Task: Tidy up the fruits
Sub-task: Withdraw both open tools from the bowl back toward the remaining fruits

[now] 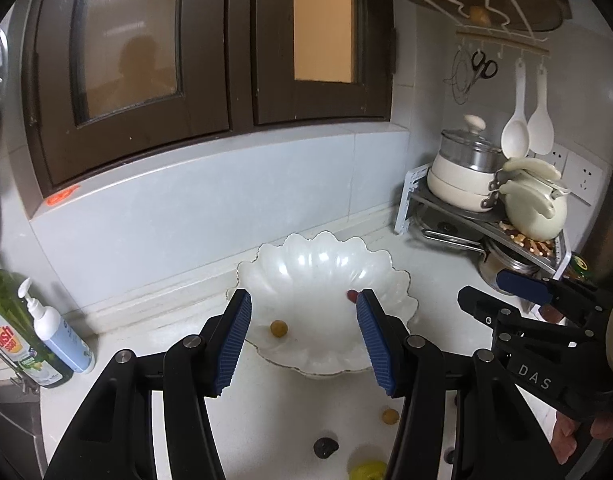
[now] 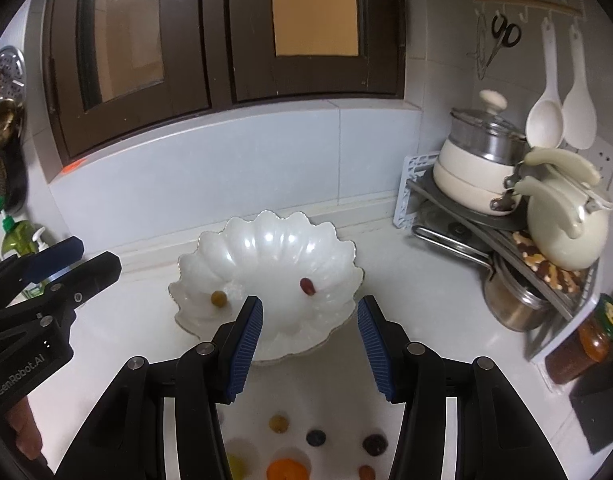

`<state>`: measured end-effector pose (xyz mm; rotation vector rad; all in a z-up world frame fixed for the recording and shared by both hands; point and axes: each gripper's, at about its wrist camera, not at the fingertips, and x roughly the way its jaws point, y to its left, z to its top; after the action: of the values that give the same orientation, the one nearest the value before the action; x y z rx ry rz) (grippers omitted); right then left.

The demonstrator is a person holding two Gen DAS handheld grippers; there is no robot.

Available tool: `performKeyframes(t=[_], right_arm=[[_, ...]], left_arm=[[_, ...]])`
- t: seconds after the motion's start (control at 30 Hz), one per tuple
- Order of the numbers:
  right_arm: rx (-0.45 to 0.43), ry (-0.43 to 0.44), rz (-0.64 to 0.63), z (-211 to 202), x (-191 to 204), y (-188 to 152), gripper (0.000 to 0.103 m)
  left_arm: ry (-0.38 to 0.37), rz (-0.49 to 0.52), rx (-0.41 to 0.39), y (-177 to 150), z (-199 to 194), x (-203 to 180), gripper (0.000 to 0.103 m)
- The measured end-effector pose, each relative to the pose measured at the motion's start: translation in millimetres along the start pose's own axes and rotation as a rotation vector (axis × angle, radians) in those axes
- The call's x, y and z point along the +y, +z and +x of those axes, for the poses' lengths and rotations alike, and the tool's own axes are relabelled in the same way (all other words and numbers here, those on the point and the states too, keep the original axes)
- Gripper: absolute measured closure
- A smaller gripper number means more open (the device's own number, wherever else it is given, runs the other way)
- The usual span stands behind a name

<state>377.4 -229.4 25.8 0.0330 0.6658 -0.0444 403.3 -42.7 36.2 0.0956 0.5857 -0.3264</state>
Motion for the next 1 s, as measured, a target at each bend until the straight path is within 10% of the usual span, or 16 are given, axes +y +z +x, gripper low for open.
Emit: performKeyframes(t=[1.0], right_arm=[[-0.003,-0.022,0.027,-61.0,5.5,-67.9,0.052]], left_arm=[[-0.077,0.061,0.008,-53.5,-53.6,-16.0,0.047]])
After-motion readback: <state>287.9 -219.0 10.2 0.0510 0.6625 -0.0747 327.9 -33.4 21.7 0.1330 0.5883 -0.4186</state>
